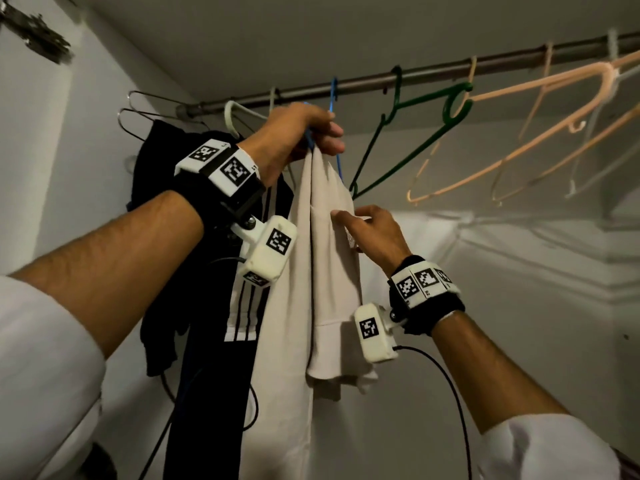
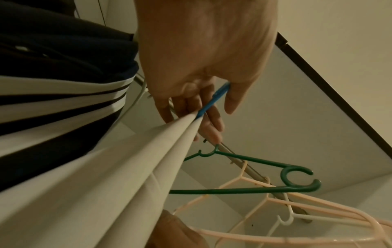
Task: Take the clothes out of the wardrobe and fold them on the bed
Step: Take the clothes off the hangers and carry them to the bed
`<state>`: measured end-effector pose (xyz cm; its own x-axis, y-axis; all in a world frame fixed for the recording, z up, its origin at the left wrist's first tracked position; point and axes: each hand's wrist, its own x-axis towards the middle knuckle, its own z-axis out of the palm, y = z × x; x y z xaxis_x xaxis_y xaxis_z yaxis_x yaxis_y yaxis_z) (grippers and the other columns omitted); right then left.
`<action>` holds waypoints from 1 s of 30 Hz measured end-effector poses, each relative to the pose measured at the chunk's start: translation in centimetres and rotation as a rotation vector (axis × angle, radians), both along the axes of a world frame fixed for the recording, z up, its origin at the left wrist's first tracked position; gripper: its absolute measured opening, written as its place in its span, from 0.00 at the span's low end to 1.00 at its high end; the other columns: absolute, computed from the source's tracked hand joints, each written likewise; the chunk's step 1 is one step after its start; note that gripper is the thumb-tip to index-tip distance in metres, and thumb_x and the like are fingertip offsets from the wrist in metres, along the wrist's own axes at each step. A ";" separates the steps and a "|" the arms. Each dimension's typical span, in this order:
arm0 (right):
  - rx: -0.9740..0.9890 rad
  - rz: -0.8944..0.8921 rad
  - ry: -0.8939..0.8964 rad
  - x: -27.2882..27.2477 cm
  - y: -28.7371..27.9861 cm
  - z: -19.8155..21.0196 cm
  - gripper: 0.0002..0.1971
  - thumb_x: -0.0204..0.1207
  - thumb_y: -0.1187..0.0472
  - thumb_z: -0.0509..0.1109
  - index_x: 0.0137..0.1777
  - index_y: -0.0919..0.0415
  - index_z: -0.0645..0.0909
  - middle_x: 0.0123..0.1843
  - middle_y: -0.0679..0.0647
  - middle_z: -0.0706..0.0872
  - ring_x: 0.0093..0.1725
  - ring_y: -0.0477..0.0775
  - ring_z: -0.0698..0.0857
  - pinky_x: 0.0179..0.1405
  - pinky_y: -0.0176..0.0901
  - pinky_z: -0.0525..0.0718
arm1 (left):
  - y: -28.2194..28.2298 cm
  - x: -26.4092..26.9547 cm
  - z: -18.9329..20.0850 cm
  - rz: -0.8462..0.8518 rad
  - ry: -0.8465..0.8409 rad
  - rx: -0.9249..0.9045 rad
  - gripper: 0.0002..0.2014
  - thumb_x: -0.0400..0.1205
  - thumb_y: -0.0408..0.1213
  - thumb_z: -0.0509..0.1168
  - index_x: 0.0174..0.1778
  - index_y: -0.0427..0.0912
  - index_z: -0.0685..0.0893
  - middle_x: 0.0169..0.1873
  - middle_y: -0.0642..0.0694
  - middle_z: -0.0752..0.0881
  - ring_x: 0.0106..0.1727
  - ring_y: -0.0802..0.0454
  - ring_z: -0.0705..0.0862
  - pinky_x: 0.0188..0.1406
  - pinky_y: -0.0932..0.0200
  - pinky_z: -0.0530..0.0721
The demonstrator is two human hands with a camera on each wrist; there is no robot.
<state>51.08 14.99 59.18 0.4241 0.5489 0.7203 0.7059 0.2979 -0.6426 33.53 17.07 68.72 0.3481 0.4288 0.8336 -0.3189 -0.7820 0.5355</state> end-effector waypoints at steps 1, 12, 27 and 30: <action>0.015 0.009 0.026 0.2 0.5 0.1 0.38 0.64 0.30 0.75 0.68 0.54 0.84 0.61 0.52 0.90 0.59 0.56 0.89 0.64 0.58 0.89 | 0.3 0.1 0.2 -0.003 -0.015 -0.003 0.13 0.87 0.36 0.60 0.48 0.32 0.87 0.39 0.35 0.90 0.43 0.41 0.88 0.68 0.45 0.85; 0.215 -0.169 -0.213 -1.7 1.7 -3.3 0.10 0.80 0.61 0.71 0.51 0.53 0.95 0.49 0.46 0.94 0.52 0.50 0.90 0.61 0.51 0.89 | 3.9 -0.6 0.1 0.017 -0.045 0.070 0.25 0.93 0.41 0.47 0.51 0.32 0.88 0.33 0.35 0.91 0.34 0.45 0.90 0.44 0.56 0.87; 0.268 -0.182 -0.343 -5.3 -0.7 -8.5 0.09 0.73 0.64 0.66 0.33 0.55 0.84 0.24 0.45 0.80 0.26 0.49 0.77 0.30 0.43 0.75 | 2.9 0.9 -0.2 -0.081 -0.100 0.051 0.26 0.94 0.43 0.48 0.53 0.27 0.87 0.24 0.37 0.86 0.47 0.28 0.90 0.58 0.44 0.89; 0.252 -0.160 -0.360 -5.8 -1.6 -10.1 0.09 0.79 0.61 0.70 0.36 0.53 0.84 0.28 0.43 0.83 0.30 0.46 0.80 0.34 0.42 0.77 | 3.9 0.5 -0.5 -0.090 -0.094 0.031 0.26 0.94 0.44 0.47 0.51 0.30 0.87 0.24 0.39 0.88 0.42 0.29 0.90 0.50 0.46 0.90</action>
<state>45.31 13.42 49.08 0.1879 0.2862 0.9396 0.9206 0.2822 -0.2701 34.01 20.94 68.26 0.3037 0.3726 0.8769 -0.4361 -0.7639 0.4756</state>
